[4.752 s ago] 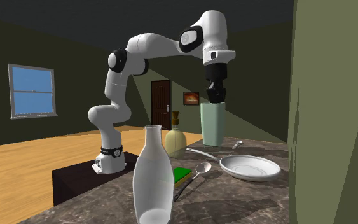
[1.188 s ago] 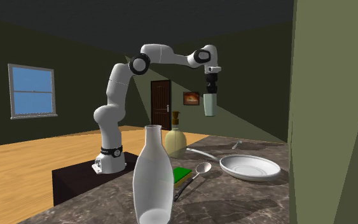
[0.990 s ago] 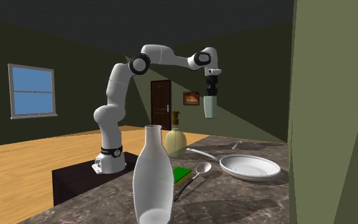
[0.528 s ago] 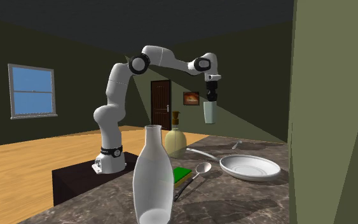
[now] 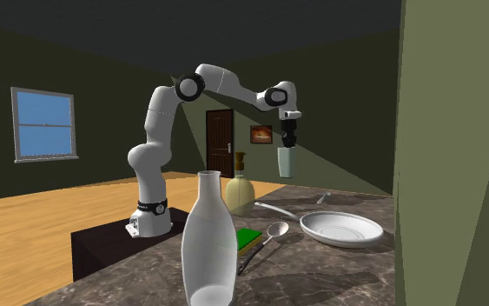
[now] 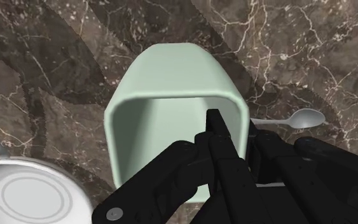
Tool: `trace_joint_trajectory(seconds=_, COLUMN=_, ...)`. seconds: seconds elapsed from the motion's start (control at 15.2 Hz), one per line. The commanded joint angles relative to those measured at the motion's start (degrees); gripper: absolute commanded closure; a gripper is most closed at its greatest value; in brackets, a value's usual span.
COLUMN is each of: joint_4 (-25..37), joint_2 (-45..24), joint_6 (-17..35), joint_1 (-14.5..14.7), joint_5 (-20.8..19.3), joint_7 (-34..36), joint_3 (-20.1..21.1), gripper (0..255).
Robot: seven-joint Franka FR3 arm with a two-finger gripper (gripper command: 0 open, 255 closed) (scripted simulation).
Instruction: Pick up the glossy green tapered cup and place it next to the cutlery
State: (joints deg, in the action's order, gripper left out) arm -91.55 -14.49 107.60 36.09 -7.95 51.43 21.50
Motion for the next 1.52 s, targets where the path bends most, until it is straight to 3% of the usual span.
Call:
trace_joint_trajectory(seconds=0.0, joint_4=-1.16, joint_2=-0.33, joint_6=1.54, joint_1=-0.08, joint_5=-0.17, joint_7=0.04, joint_3=-0.10, gripper=255)
trace_joint_trajectory(seconds=1.19, joint_4=-10.46, joint_2=-3.86, joint_6=14.05, joint_1=0.06, joint_5=-2.22, joint_7=1.78, joint_3=-0.83, gripper=255)
trace_joint_trajectory(seconds=1.45, joint_4=-10.77, joint_2=-4.10, joint_6=14.58, joint_1=0.09, joint_5=-2.36, joint_7=1.88, joint_3=-0.88, gripper=255)
